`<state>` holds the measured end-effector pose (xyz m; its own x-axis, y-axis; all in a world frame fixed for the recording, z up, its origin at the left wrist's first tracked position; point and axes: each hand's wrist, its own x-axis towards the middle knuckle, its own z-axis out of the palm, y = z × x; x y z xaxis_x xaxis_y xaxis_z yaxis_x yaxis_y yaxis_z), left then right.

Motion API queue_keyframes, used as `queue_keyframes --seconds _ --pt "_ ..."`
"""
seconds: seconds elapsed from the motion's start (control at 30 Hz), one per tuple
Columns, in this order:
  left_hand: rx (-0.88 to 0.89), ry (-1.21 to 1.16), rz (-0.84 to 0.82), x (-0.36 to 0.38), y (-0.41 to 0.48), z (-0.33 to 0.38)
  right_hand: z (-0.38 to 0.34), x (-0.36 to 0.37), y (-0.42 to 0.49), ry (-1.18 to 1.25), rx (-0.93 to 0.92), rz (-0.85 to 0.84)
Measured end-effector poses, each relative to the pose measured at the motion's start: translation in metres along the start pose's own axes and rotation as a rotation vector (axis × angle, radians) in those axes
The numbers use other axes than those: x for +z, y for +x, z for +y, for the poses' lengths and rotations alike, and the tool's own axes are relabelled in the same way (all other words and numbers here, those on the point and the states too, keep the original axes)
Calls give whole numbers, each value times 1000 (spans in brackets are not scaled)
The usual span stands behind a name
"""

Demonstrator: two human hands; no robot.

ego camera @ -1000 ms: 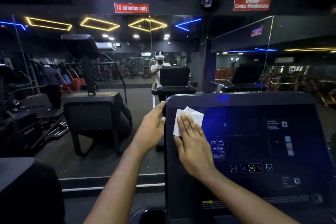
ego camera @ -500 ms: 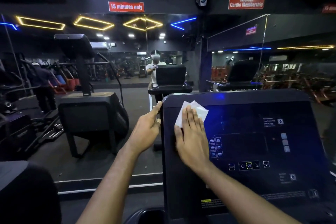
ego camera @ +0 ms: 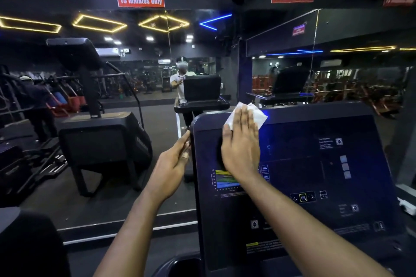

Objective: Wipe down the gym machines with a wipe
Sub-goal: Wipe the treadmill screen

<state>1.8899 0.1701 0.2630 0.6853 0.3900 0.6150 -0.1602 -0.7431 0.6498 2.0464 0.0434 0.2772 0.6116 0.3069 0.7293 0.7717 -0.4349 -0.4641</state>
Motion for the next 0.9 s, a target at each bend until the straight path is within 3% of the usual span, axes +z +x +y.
queue_keyframes --seconds 0.23,0.43,0.63,0.8,0.9 --pt "16 -57 45 7 10 -1 -2 5 -99 -18 -353 -250" --pt "9 -99 13 6 9 -2 -26 13 -72 -15 -174 -159" --pt "5 -95 26 7 10 -4 10 2 -123 -88 -447 -308" --pt "2 -100 55 12 8 -3 -3 4 -67 -50 -148 -158" --pt "8 -96 71 13 8 -2 -10 6 -99 -31 -260 -256"
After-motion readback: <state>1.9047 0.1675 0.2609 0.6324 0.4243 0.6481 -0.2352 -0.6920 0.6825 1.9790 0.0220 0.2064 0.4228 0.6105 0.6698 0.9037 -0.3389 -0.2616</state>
